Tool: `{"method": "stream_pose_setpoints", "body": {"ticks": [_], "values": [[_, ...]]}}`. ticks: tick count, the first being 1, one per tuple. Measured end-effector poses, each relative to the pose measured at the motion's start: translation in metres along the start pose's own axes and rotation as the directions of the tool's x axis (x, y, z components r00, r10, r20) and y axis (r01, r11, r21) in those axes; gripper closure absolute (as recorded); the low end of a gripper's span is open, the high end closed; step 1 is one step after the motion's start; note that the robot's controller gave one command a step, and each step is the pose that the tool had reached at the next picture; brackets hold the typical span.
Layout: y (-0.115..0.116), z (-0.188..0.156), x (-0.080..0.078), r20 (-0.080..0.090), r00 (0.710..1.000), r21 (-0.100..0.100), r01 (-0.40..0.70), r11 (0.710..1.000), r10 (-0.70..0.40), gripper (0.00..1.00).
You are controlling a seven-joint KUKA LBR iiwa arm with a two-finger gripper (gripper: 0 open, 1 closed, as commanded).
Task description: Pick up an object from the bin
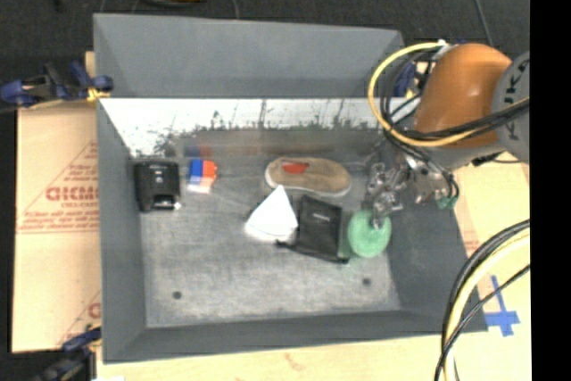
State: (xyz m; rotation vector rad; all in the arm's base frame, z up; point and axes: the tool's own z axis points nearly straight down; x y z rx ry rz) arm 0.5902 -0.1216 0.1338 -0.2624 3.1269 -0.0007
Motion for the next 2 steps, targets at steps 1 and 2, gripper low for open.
{"method": "stream_pose_setpoints", "body": {"ticks": [1,2], "values": [[-0.002,-0.025,-0.001,0.004,1.000,0.002,-0.003,1.000,0.003,1.00],[0.000,-0.071,0.007,-0.006,0.999,-0.002,0.041,0.999,-0.041,1.00]]}}
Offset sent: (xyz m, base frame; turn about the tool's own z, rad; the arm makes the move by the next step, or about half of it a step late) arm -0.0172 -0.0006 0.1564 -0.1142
